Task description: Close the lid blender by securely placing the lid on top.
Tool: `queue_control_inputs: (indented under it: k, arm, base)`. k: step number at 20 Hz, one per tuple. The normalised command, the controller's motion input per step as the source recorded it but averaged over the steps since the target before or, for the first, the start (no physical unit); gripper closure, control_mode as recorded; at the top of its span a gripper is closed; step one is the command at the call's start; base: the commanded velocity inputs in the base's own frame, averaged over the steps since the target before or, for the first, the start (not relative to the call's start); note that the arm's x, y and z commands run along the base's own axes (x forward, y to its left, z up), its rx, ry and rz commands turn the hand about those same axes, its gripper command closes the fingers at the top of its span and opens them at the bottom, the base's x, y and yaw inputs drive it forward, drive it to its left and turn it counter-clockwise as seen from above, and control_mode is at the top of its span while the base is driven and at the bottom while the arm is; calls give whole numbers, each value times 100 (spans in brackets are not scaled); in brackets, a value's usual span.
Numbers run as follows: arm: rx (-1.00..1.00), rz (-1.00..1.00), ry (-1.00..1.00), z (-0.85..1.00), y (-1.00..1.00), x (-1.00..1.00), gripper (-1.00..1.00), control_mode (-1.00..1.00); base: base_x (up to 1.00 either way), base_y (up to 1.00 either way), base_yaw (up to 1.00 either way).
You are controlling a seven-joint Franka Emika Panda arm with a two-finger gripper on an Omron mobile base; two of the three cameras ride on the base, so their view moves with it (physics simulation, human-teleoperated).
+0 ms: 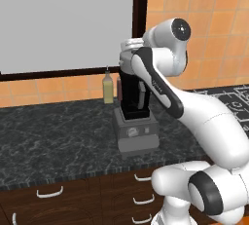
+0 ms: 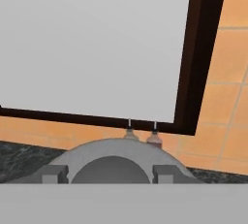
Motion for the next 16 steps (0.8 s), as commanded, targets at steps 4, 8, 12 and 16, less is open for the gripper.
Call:
queue_control_inputs:
  k: [4, 8, 12, 16]
  arm:
    - [0, 0, 0, 17, 0, -16, 100, -100]
    - [0, 0, 1, 5, -5, -17, 100, -100]
    - [0, 0, 2, 5, -3, -9, 100, -100]
    - [0, 0, 3, 0, -1, 0, 100, -100]
  base:
    - [0, 0, 0]
    - [0, 0, 0]
    - [0, 0, 0]
    - [0, 0, 0]
